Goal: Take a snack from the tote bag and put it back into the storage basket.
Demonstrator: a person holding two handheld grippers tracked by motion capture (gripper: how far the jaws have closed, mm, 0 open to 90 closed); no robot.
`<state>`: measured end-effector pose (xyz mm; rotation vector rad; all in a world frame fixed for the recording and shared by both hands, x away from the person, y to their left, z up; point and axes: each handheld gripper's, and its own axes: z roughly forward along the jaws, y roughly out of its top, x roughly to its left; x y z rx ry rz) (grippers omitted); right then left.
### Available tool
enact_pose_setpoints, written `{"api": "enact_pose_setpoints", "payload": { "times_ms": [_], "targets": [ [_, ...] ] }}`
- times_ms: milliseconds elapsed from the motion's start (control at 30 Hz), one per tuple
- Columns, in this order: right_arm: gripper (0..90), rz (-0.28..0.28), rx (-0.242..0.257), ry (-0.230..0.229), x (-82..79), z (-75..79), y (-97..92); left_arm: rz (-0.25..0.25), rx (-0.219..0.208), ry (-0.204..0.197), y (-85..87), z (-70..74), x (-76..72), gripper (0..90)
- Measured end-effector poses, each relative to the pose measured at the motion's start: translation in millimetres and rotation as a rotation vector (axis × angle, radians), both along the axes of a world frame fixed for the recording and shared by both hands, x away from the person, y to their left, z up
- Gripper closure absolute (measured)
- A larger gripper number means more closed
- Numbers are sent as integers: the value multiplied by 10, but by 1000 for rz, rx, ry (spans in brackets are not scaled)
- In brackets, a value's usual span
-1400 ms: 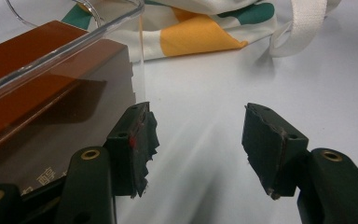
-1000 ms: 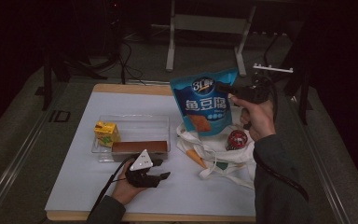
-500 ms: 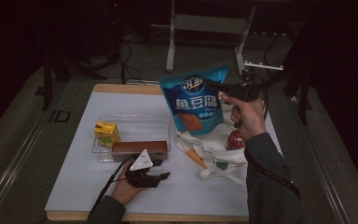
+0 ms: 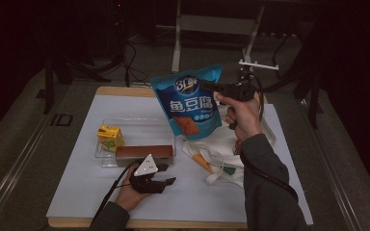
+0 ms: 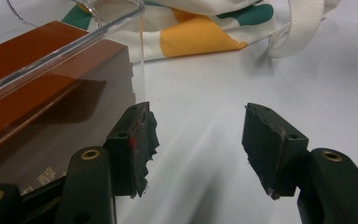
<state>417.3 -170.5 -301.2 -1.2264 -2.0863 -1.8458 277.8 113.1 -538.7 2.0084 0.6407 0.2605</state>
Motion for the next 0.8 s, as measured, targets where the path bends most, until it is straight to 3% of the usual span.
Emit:
{"api": "enact_pose_setpoints", "payload": {
  "times_ms": [300, 800],
  "targets": [
    [895, 20, 5, 2, 40, 12, 246, -2, 3, -3, 3, 2, -1, 426],
    [894, 37, 8, 29, 156, -102, 662, -3, -4, -5, 10, 3, -5, 425]
  ]
}}
